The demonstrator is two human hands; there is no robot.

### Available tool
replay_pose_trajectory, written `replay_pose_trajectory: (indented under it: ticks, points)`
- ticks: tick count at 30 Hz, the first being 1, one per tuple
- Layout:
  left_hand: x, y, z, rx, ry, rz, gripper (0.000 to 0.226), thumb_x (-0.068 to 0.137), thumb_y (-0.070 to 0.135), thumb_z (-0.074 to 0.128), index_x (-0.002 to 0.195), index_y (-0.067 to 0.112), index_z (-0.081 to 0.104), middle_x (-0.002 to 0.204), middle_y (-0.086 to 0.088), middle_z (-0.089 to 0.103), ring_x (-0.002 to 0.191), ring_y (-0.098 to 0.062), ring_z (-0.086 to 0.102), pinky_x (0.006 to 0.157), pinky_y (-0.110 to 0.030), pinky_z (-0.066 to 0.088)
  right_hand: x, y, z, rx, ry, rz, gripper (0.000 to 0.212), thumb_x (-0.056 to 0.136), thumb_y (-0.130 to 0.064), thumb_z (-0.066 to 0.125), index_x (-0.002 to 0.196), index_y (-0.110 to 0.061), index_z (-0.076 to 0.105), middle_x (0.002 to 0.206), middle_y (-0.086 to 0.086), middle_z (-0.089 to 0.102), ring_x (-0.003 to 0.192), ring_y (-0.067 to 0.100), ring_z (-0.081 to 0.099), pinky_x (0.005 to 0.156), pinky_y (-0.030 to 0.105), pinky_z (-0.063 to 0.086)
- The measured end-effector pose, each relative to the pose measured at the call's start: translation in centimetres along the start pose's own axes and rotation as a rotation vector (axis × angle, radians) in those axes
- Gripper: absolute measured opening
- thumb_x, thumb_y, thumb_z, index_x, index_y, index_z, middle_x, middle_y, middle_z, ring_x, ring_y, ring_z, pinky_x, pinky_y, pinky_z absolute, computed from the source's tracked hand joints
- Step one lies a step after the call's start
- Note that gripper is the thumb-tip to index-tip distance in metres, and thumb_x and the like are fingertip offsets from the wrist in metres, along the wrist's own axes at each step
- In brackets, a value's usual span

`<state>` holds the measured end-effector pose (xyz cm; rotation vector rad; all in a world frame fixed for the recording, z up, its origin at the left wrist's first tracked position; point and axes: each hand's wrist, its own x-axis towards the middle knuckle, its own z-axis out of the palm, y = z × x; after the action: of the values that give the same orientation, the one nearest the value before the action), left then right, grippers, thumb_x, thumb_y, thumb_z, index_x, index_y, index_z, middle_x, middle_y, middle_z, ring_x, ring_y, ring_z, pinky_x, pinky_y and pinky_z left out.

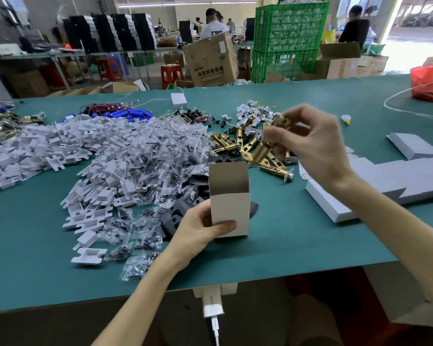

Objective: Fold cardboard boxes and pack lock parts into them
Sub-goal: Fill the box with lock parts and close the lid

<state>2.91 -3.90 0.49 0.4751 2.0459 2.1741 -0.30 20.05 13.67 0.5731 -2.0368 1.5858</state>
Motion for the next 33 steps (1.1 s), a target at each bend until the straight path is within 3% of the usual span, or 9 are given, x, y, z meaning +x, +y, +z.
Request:
replay_pose_trajectory:
  ticks: [5,10,12,15,20,25,29,33]
  points:
    - [0.1,-0.2,0.0,0.005,0.004,-0.013,0.047,0.078,0.02,0.086,0.122,0.022,0.071,0.117,0.001,0.078,0.112,-0.016,0.072,0.09,-0.022,0.056,0.4,-4.1,2.4,0.066,-0.106,-0.047,0.034,0.079,-0.026,0.085,0.097,-0.003,0.066,0.081,0.009,0.074,0.065,0.025,0.074,0.054,0.029,0.059]
    - [0.0,-0.2,-0.1,0.014,-0.001,-0.012,0.047,0.079,0.021,0.087,0.123,0.022,0.071,0.118,0.001,0.077,0.113,-0.016,0.072,0.091,-0.022,0.056,-0.2,-3.6,4.6,-0.259,-0.205,-0.042,0.029,0.075,-0.025,0.09,0.085,-0.019,0.063,0.075,-0.005,0.07,0.06,0.007,0.068,0.055,0.022,0.054]
    - [0.0,-0.2,-0.1,0.007,-0.002,-0.01,0.046,0.08,0.019,0.086,0.123,0.023,0.07,0.118,0.002,0.077,0.113,-0.015,0.072,0.091,-0.022,0.056,-0.3,-3.2,5.2,-0.391,-0.239,-0.048,0.029,0.076,-0.028,0.089,0.087,-0.019,0.063,0.078,-0.007,0.069,0.064,0.007,0.066,0.062,0.028,0.056]
    - [-0.1,-0.1,0.0,-0.004,0.005,-0.008,0.046,0.079,0.022,0.086,0.123,0.024,0.07,0.116,0.001,0.078,0.112,-0.015,0.072,0.089,-0.022,0.056,-0.7,-2.8,6.1,-0.51,-0.283,-0.05,0.031,0.077,-0.034,0.089,0.086,-0.017,0.064,0.076,-0.009,0.064,0.066,0.002,0.059,0.06,0.025,0.046]
    - [0.0,-0.3,-0.1,-0.022,0.0,-0.002,0.046,0.081,0.02,0.086,0.124,0.02,0.07,0.115,-0.002,0.078,0.11,-0.017,0.072,0.088,-0.023,0.056,-0.9,-2.8,7.0,-0.601,-0.377,-0.057,0.032,0.085,-0.04,0.082,0.09,-0.011,0.069,0.078,-0.001,0.068,0.072,0.017,0.064,0.069,0.038,0.056]
    - [0.0,-0.3,-0.1,-0.012,-0.016,0.005,0.041,0.082,0.019,0.086,0.119,0.031,0.073,0.116,0.0,0.078,0.111,-0.016,0.072,0.089,-0.023,0.056,-1.0,-3.1,6.7,-0.693,-0.497,-0.047,0.024,0.093,-0.035,0.074,0.09,-0.011,0.075,0.071,-0.003,0.067,0.064,0.015,0.064,0.065,0.036,0.056]
    - [0.0,-0.3,-0.1,-0.007,-0.021,0.01,0.037,0.085,0.019,0.086,0.117,0.034,0.074,0.118,-0.001,0.077,0.113,-0.018,0.072,0.09,-0.024,0.056,-1.5,-3.4,7.2,-0.874,-0.568,-0.04,0.023,0.094,-0.031,0.063,0.083,-0.012,0.063,0.073,0.001,0.06,0.067,0.027,0.059,0.054,0.036,0.045]
    - [-0.1,-0.2,-0.1,0.017,-0.014,0.012,0.033,0.086,0.017,0.085,0.112,0.034,0.075,0.116,-0.002,0.077,0.112,-0.018,0.072,0.09,-0.025,0.057,-1.9,-3.8,7.9,-0.963,-0.62,0.008,0.024,0.091,-0.03,0.056,0.078,-0.01,0.054,0.071,0.002,0.048,0.058,0.021,0.048,0.046,0.032,0.028]
